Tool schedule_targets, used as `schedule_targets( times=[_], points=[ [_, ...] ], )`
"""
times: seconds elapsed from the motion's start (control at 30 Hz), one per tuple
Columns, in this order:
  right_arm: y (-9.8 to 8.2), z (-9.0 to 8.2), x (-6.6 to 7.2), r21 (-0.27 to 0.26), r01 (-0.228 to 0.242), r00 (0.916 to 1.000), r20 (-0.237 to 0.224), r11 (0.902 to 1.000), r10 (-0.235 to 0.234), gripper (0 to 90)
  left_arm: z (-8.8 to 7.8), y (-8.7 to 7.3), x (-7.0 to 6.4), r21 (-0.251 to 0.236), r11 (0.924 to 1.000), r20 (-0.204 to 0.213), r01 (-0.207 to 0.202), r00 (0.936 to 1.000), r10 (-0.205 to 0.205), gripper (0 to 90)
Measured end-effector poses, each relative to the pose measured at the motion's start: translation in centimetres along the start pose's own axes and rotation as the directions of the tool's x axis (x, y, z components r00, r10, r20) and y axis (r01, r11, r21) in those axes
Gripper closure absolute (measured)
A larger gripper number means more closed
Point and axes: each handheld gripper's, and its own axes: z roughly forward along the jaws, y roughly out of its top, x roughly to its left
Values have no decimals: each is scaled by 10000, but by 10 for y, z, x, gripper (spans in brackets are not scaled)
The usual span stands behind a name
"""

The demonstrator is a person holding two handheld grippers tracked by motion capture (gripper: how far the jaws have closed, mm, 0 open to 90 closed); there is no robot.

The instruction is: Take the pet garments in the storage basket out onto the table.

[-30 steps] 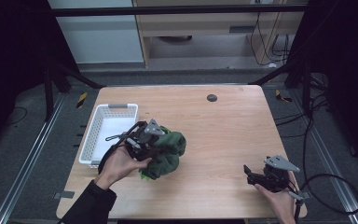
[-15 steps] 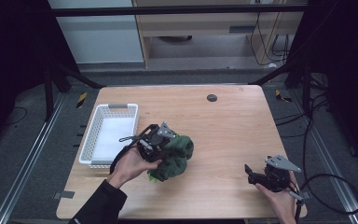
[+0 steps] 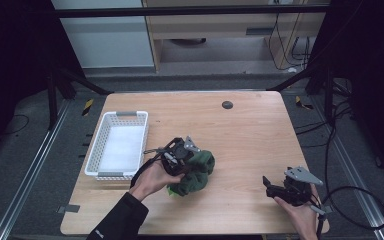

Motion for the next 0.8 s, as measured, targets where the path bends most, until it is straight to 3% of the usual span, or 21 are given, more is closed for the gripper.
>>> schedule_targets(
  times=[0.3, 0.57, 0.8],
  points=[
    [-1, 1, -1, -53, 77, 10000, 54, 10000, -77, 78, 21, 3, -4, -167, 9998, 226, -83, 9997, 87, 824],
    [-1, 1, 0, -32, 110, 9999, -5, 9999, -110, 78, 43, 1, -4, 272, 9995, 425, -131, 9990, 119, 810],
    [0, 1, 0, -58, 67, 10000, -28, 10000, -68, 76, 51, 0, -4, 568, 9984, 485, 66, 9988, -93, 664]
  ],
)
